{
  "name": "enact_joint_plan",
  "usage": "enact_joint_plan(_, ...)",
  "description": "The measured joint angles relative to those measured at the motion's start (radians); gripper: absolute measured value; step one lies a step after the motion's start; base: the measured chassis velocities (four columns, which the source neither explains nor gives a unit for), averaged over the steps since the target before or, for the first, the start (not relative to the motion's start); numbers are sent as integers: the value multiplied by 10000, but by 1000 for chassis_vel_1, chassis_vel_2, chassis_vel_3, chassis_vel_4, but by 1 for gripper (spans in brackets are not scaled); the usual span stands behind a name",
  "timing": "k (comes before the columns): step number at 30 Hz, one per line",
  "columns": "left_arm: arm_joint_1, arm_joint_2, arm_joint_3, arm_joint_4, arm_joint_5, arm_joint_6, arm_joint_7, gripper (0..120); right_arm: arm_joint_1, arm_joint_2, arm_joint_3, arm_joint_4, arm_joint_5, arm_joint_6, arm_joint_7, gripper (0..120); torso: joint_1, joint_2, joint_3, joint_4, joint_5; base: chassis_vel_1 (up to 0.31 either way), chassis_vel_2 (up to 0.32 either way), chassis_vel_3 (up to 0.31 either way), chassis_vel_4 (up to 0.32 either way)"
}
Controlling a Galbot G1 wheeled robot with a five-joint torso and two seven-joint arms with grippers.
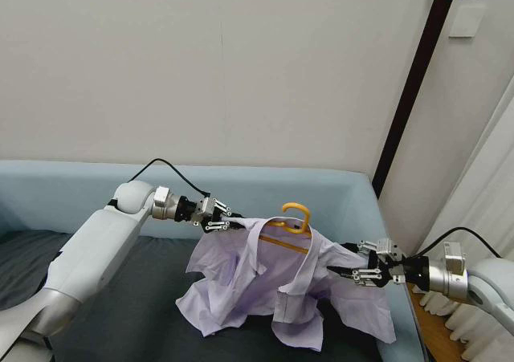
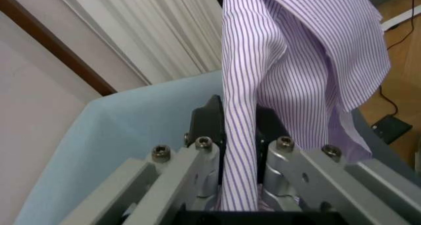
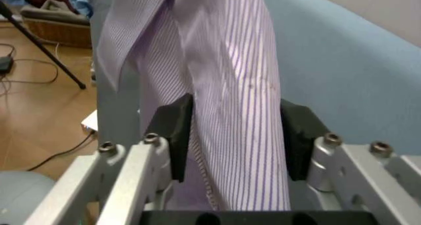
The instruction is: Pick up the clothes from the sofa and hang them on the clothes hanger.
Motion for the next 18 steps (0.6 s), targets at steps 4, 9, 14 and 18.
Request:
enact_joint_plan(4,-85,-53,35,87,-5,10,107,7,16,138,-23,-142,-81,204,-90,26,0,0,0,0,1,0,0,0,0)
enact_joint_plan(9,-86,-66,49,167,-14,-67,285,7,64,145,-38,-97,118,290,69,7,0,0,0,1,0,0,0,0,0)
enact_joint_plan(14,-87,-82,63,283,-323,-483,415,7,63,12,221,126,105,-185,-278,5,0,0,0,0,-1,0,0,0,0)
enact_joint_plan(18,-141,-35,82,517,-1096,-900,406,15,55,-178,433,337,442,-500,-246,5,0,0,0,-1,0,0,0,0,0)
